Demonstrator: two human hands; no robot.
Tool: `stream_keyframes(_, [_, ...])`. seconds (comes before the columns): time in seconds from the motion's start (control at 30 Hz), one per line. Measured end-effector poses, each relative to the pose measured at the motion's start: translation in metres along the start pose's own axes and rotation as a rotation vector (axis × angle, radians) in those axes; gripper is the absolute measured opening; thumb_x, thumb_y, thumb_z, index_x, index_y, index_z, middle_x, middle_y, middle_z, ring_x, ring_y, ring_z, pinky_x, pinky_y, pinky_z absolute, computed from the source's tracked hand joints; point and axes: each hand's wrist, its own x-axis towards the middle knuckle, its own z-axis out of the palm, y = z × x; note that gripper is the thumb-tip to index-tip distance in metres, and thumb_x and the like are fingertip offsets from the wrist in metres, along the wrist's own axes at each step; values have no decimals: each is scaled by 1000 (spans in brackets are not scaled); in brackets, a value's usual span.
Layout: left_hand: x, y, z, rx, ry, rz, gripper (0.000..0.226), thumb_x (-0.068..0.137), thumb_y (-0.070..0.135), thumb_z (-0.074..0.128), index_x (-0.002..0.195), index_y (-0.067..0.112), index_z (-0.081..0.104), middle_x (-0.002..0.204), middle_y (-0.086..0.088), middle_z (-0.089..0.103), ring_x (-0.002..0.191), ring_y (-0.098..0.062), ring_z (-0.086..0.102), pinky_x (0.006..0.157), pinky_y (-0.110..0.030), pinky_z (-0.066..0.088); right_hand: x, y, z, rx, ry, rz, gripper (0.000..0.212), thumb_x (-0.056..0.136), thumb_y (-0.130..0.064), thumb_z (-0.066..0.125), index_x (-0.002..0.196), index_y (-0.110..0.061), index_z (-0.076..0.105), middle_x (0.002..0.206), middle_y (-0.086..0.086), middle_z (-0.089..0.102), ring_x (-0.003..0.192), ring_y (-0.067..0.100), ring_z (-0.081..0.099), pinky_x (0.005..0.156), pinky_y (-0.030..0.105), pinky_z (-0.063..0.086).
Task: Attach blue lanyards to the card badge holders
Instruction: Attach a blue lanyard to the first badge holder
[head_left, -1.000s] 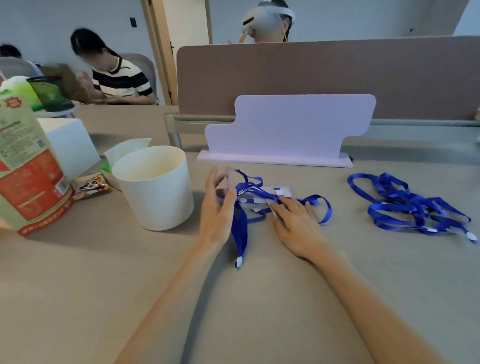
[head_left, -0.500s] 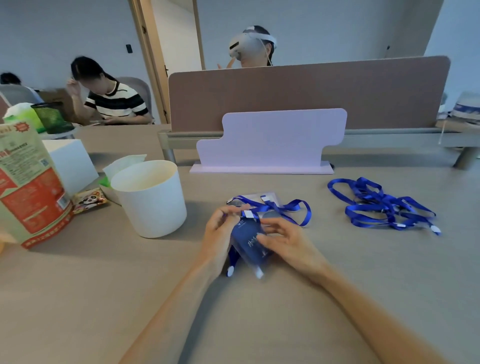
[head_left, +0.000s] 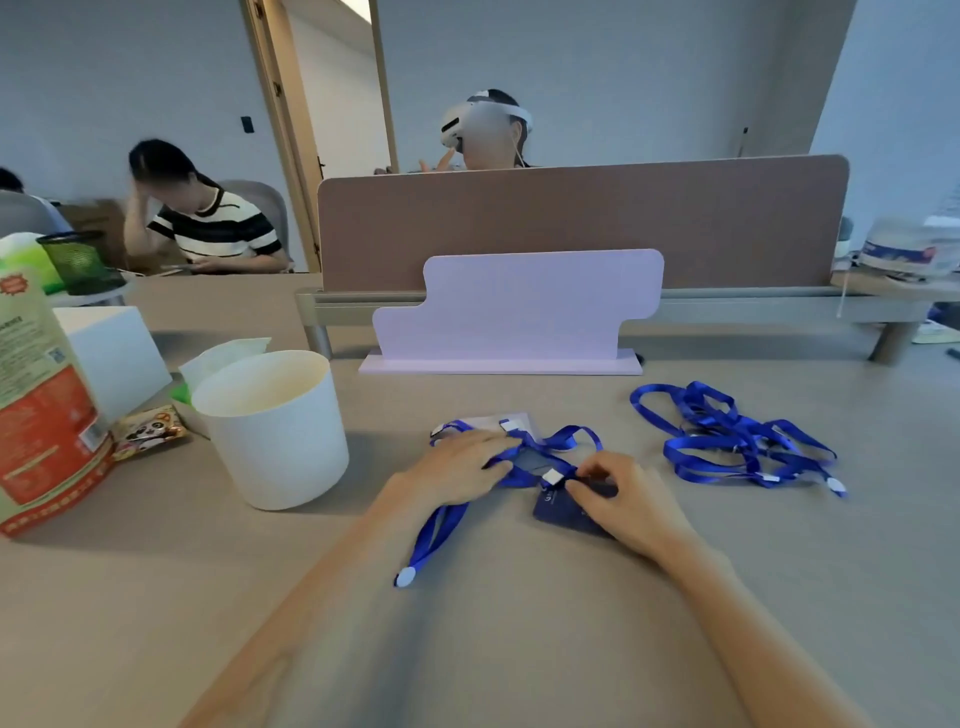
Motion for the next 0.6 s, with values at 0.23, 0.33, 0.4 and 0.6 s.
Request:
stream_keyframes(0.23, [23, -24, 7, 51, 21, -250, 46, 104, 29, 26, 148, 18, 31, 157, 1, 24, 144, -19, 22, 116, -37, 18, -3, 3, 2, -246, -115, -139, 51, 79, -69, 53, 125, -49, 50, 100, -11, 48, 93, 12, 56, 80, 28, 47])
stream_keyframes(0.33, [14, -14, 11, 45, 181, -255, 46, 103, 28, 30, 146, 14, 36, 156, -1, 30, 143, -19, 25, 116, -39, 21, -4, 0, 7, -307, -104, -215, 54, 84, -67, 47, 133, -47, 44, 101, -8, 47, 98, 15, 51, 86, 31, 43])
stream_keyframes(0.4, [-1, 6, 12, -1, 262, -182, 42, 103, 27, 32, 142, 15, 42, 155, 0, 32, 143, -19, 26, 116, -36, 19, -4, 0, 12, -354, -74, -257, 58, 82, -69, 38, 134, -45, 44, 100, -9, 47, 102, 15, 45, 92, 33, 39])
stream_keyframes(0.6, [-59, 64, 11, -319, 314, -102, 26, 96, 40, 48, 111, 25, 63, 114, 14, 64, 110, -4, 55, 95, -25, 41, -8, -9, 21, -249, -30, -373, 40, 85, -38, 55, 125, -39, 58, 114, -14, 59, 104, 15, 46, 93, 26, 28])
